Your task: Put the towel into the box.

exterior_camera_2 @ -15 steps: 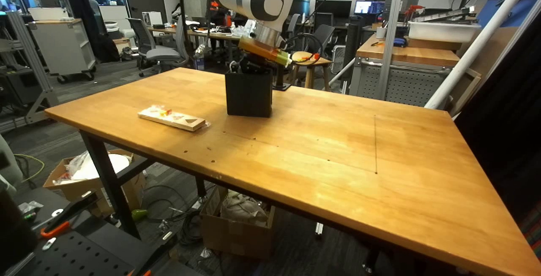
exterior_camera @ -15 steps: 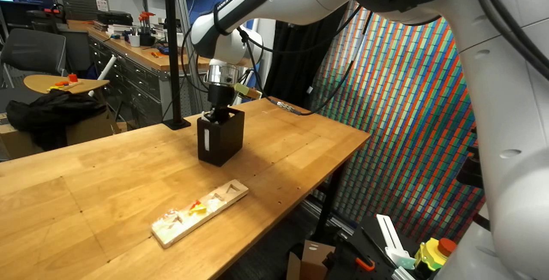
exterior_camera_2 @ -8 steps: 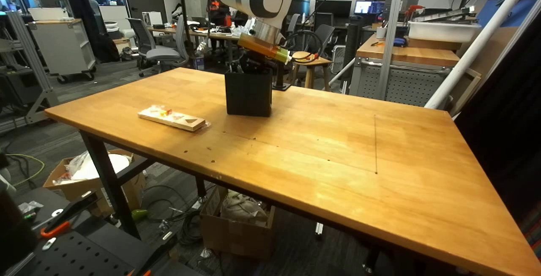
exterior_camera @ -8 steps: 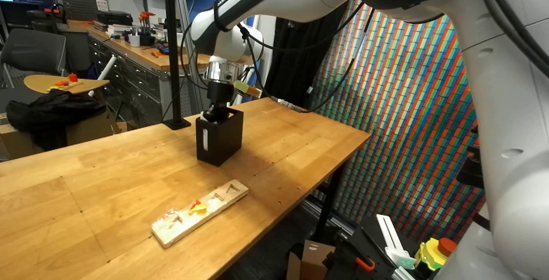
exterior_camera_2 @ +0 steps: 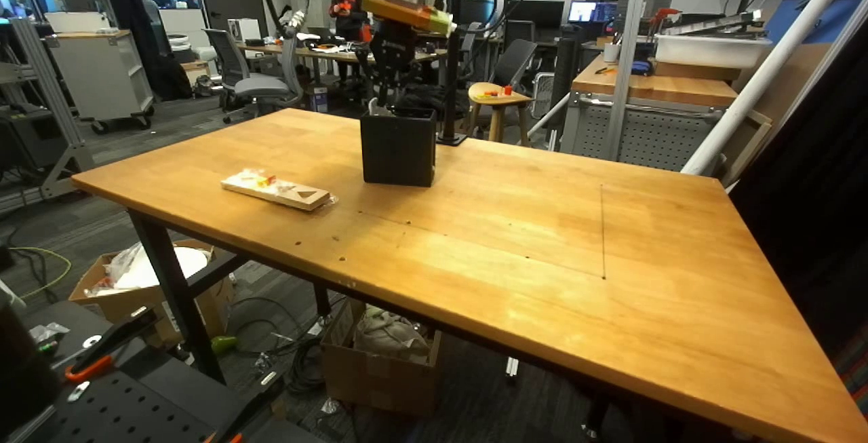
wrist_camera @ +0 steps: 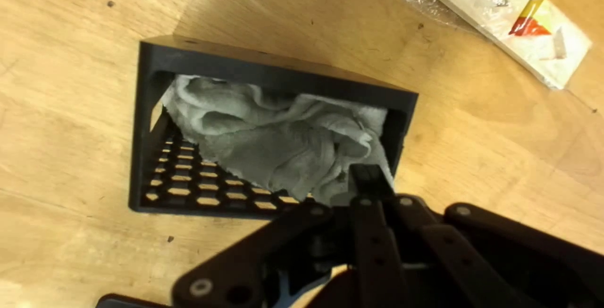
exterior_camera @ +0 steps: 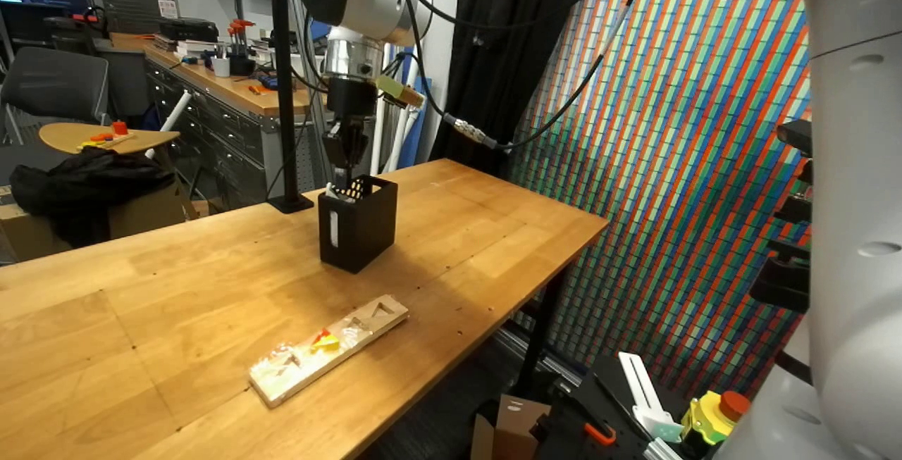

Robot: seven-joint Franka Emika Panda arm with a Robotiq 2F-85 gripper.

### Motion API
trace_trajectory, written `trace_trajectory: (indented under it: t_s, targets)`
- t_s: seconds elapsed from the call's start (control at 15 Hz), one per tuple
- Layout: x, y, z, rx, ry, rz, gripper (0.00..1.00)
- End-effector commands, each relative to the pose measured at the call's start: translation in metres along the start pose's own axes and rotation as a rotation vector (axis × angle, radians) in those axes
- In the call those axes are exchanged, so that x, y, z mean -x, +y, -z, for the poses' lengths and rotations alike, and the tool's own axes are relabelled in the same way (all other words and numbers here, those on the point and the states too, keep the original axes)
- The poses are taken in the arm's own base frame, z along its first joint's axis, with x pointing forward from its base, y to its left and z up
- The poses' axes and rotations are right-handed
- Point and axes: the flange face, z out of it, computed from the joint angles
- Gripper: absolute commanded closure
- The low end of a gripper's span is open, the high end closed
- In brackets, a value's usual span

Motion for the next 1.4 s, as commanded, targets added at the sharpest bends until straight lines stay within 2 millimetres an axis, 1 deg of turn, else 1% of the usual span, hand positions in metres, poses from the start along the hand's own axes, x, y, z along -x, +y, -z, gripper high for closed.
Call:
trace_trajectory:
  t_s: [0.0, 0.13, 0.27, 0.33, 0.4, 0.6, 0.73, 1.0, 1.07, 1.2, 1.27, 1.33]
  targets:
    - [0.000, -0.029, 0.035, 0.054, -0.036, 0.009, 0.97]
    - [-0.006, -0.041, 0.044, 0.069, -0.054, 0.026, 0.96]
    - [-0.014, -0.051, 0.047, 0.077, -0.068, 0.045, 0.96]
    - [-0.018, -0.054, 0.047, 0.080, -0.071, 0.055, 0.98]
    - [-0.023, -0.058, 0.047, 0.080, -0.077, 0.064, 0.96]
    - [-0.033, -0.063, 0.043, 0.084, -0.085, 0.088, 0.97]
    - [-0.038, -0.064, 0.035, 0.074, -0.084, 0.097, 0.97]
    - [-0.044, -0.058, 0.015, 0.055, -0.093, 0.099, 0.98]
    - [-0.044, -0.055, 0.011, 0.055, -0.098, 0.098, 0.96]
    - [-0.042, -0.051, 0.006, 0.052, -0.108, 0.095, 0.96]
    - [-0.041, -0.048, 0.006, 0.052, -0.110, 0.091, 0.98]
    - [-0.039, -0.046, 0.005, 0.053, -0.110, 0.088, 0.97]
